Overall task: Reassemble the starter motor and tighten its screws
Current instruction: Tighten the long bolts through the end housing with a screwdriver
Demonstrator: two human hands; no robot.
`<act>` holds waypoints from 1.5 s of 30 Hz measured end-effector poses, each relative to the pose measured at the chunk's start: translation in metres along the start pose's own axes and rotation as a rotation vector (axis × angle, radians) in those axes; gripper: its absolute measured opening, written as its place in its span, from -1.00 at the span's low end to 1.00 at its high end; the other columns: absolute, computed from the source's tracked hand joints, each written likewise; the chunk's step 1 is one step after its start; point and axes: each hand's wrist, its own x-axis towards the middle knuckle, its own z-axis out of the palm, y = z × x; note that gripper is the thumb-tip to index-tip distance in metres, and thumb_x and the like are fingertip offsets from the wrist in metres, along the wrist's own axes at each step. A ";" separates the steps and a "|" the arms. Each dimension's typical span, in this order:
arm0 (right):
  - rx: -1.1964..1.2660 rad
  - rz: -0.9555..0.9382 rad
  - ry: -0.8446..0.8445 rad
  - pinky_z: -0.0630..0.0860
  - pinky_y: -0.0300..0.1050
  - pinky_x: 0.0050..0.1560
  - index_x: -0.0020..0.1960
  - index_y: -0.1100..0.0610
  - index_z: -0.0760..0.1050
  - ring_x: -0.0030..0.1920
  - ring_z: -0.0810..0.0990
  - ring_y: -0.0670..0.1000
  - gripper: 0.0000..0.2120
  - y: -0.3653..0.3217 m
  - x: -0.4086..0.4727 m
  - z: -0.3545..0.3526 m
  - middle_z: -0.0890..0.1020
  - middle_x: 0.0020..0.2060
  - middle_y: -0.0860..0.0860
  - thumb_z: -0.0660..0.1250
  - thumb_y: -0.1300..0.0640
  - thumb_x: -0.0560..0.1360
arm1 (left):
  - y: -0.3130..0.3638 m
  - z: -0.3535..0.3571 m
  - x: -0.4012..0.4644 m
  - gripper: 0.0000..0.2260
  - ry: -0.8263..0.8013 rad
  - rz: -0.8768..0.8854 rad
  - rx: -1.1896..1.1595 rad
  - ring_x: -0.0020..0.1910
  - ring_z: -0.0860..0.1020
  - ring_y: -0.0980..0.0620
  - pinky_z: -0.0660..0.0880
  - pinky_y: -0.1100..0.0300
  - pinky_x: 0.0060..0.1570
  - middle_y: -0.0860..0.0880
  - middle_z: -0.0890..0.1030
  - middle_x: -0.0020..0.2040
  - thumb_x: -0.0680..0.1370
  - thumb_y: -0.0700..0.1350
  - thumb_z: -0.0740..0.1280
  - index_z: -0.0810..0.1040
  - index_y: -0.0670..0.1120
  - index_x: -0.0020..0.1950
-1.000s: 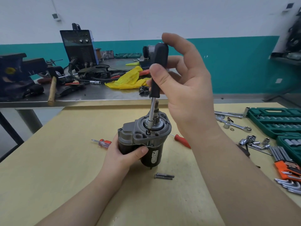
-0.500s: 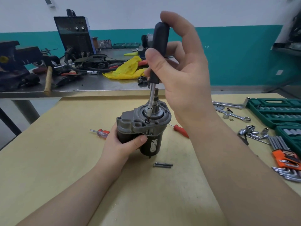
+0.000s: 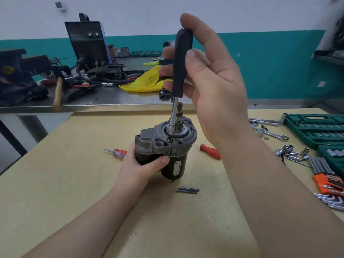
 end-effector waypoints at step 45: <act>-0.085 -0.032 0.119 0.70 0.20 0.12 0.42 -0.02 0.49 0.01 0.71 0.20 -0.64 0.000 0.001 0.001 0.63 -0.03 0.08 0.37 0.25 0.68 | 0.001 0.000 0.000 -0.34 0.002 0.001 0.010 0.29 0.69 -0.12 0.66 -0.16 0.21 -0.07 0.71 0.30 0.31 0.13 0.73 0.62 0.14 0.36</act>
